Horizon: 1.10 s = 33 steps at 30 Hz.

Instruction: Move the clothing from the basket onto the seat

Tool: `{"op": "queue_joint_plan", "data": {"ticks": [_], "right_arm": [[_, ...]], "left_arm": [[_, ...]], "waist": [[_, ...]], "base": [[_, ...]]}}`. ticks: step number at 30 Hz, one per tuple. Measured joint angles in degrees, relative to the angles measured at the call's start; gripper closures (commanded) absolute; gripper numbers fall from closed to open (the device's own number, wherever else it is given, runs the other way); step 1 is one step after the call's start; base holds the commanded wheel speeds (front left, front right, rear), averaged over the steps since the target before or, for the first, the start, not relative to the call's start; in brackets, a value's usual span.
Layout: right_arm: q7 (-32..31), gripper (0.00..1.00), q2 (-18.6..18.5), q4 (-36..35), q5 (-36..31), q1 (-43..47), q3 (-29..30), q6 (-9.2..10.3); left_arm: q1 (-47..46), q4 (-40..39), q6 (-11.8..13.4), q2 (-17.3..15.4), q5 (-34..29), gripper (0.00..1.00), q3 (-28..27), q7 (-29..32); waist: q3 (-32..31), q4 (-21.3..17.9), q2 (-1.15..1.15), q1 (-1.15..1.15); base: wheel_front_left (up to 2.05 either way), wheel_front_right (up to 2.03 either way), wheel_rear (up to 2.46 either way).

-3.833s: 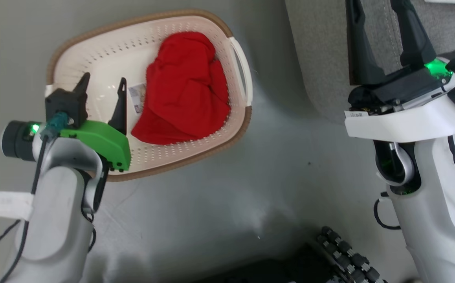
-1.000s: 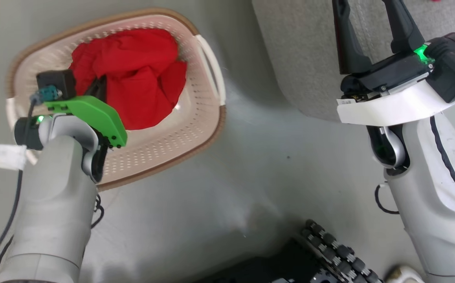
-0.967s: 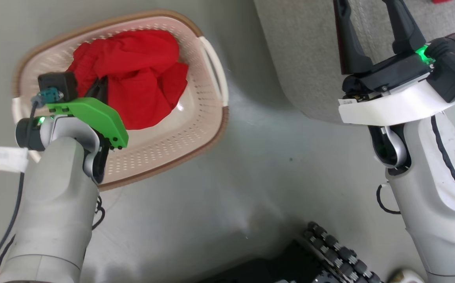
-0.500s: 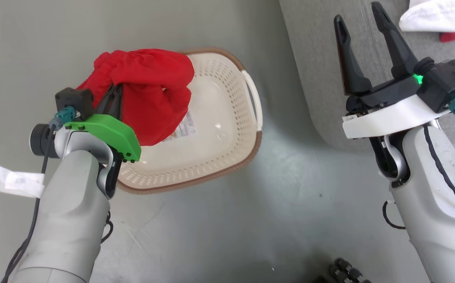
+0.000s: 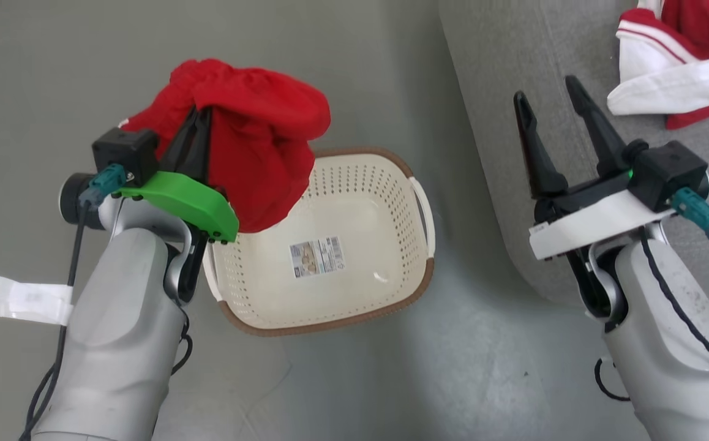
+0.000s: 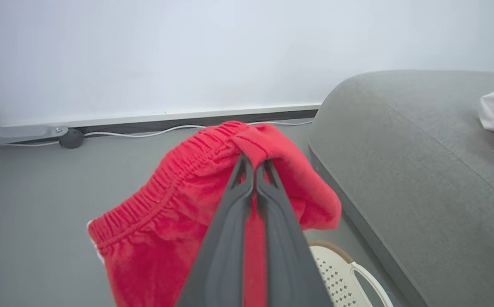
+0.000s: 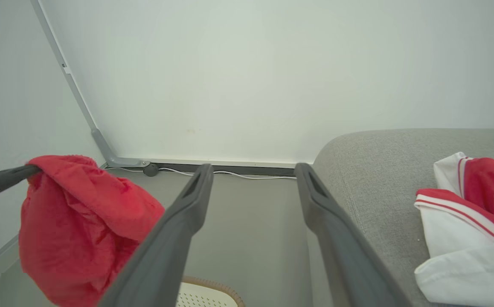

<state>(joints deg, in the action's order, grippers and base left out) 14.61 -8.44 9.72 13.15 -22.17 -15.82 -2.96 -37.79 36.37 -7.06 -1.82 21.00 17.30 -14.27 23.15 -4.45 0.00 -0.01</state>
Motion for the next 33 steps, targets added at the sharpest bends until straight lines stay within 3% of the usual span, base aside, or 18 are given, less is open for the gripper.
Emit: {"op": "queue_joint_plan", "data": {"ticks": [12,25,33], "right_arm": [[-0.01,0.00,0.02,3.86,1.08,6.75,-0.01,0.02],[-1.13,0.00,0.96,4.70,2.09,13.00,-1.53,0.02],[-2.15,0.00,1.15,2.99,2.14,14.93,-2.26,0.02]], "left_arm": [[6.28,-13.07,0.00,0.09,0.01,1.00,-1.34,-0.16],[14.55,-20.08,-0.05,-0.07,2.41,1.00,4.95,-0.16],[17.05,-24.46,-0.07,-0.16,3.52,1.00,8.88,-0.14]], "waist": [[-10.27,2.19,0.00,0.00],[-20.71,3.34,0.00,0.00],[-23.98,3.23,0.00,0.00]], "base": [[0.00,0.00,0.00],[0.00,0.00,0.00],[0.00,0.00,0.00]]}}
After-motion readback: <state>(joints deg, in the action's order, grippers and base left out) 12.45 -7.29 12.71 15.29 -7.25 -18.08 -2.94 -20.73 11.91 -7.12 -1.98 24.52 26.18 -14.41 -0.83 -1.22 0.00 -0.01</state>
